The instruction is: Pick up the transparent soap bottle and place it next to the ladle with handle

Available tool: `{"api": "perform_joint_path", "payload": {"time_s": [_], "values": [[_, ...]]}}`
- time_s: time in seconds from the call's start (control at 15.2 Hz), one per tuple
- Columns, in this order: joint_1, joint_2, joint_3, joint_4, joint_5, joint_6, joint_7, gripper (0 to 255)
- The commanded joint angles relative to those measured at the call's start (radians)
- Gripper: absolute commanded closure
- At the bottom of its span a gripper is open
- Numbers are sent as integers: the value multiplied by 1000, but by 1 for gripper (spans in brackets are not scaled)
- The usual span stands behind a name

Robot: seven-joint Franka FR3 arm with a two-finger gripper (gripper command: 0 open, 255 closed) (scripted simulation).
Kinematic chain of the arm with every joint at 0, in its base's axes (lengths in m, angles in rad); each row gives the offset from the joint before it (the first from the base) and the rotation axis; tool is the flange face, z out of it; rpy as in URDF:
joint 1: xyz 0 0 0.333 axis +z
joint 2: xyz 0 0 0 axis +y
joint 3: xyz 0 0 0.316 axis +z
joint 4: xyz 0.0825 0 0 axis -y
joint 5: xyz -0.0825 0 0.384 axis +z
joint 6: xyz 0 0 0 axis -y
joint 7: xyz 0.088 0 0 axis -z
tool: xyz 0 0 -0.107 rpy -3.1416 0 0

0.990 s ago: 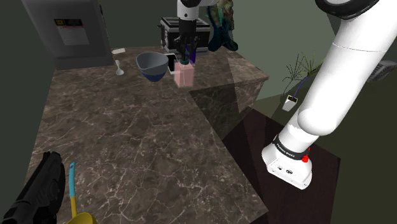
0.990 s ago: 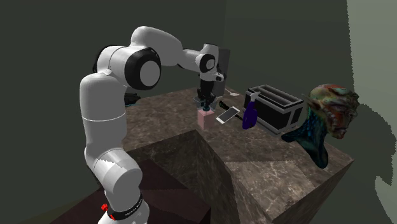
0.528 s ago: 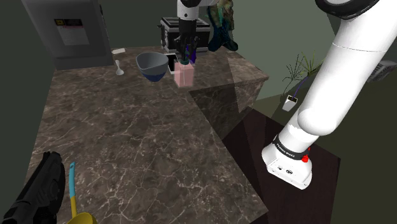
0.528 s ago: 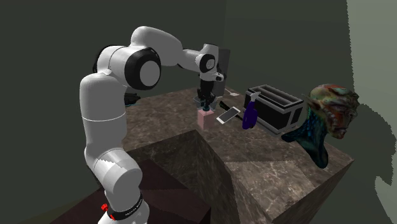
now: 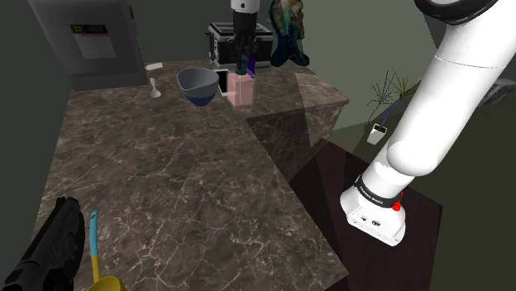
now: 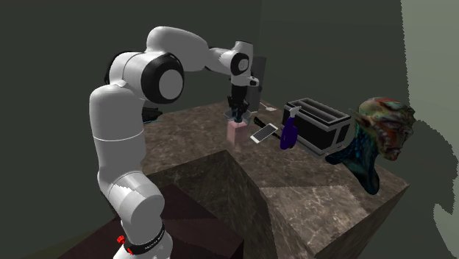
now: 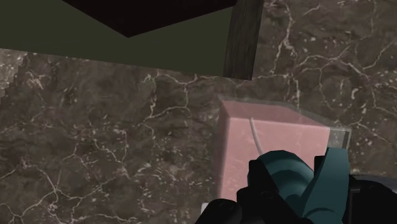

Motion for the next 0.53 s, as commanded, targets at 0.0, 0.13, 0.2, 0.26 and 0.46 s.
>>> {"api": "perform_joint_path", "payload": {"time_s": [0.0, 0.13, 0.2, 0.26, 0.46], "values": [[0, 3, 0, 30, 0, -27, 0, 255], [0, 1, 0, 55, 0, -54, 1, 255], [0, 1, 0, 68, 0, -67, 1, 255], [0, 0, 0, 81, 0, -81, 2, 255], [0, 1, 0, 122, -1, -121, 3, 255]]}}
